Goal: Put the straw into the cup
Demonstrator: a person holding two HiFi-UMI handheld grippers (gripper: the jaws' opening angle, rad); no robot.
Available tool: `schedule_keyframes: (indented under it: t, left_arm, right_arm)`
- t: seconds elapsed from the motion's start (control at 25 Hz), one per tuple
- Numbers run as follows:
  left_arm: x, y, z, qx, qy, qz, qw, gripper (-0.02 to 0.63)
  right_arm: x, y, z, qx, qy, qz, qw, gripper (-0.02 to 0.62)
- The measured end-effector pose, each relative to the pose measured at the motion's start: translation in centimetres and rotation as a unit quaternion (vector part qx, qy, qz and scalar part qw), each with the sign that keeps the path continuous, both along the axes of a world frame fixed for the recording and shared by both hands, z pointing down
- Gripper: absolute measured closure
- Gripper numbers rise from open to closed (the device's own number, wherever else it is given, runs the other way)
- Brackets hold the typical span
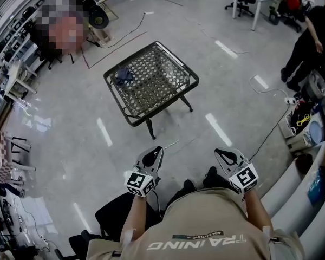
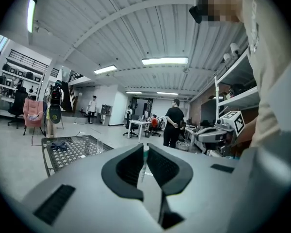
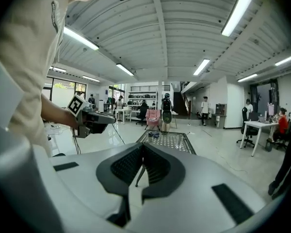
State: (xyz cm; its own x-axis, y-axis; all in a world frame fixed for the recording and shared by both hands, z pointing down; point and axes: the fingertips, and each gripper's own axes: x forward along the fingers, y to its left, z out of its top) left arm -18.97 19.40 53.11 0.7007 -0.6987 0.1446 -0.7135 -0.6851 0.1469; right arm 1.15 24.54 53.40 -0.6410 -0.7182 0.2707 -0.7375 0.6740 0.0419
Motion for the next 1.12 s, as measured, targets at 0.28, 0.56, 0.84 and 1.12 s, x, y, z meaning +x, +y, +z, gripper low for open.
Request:
schedule_keyframes:
  t: [0.28, 0.56, 0.84, 1.12]
  left_arm:
    - [1.8, -2.9, 0.7, -0.006, 0.0, -0.018, 0.9998, 0.571]
    - [2.8, -7.2, -1.5, 0.009, -0.025, -0.042, 0.9988, 0.57]
    - [6.1, -11.2, -2.5, 0.017, -0.031, -0.068, 0.9971, 0.57]
    - [9.8, -13.0, -1.5, 0.004, -0.032, -0.082, 0.9961, 0.571]
  right_arm:
    - [1.4, -3.2, 0.5, 0.003, -0.017, -0.026, 1.0, 0.578]
    - [1.3, -8.4, -0.1, 0.008, -0.029, -0.068, 0.997, 0.578]
    - [4.4, -13.7, -0.2, 0.01, -0.042, -0.099, 0.994, 0.578]
    - [6.9, -15.9, 1.0, -0.009, -0.046, -0.131, 0.99, 0.578]
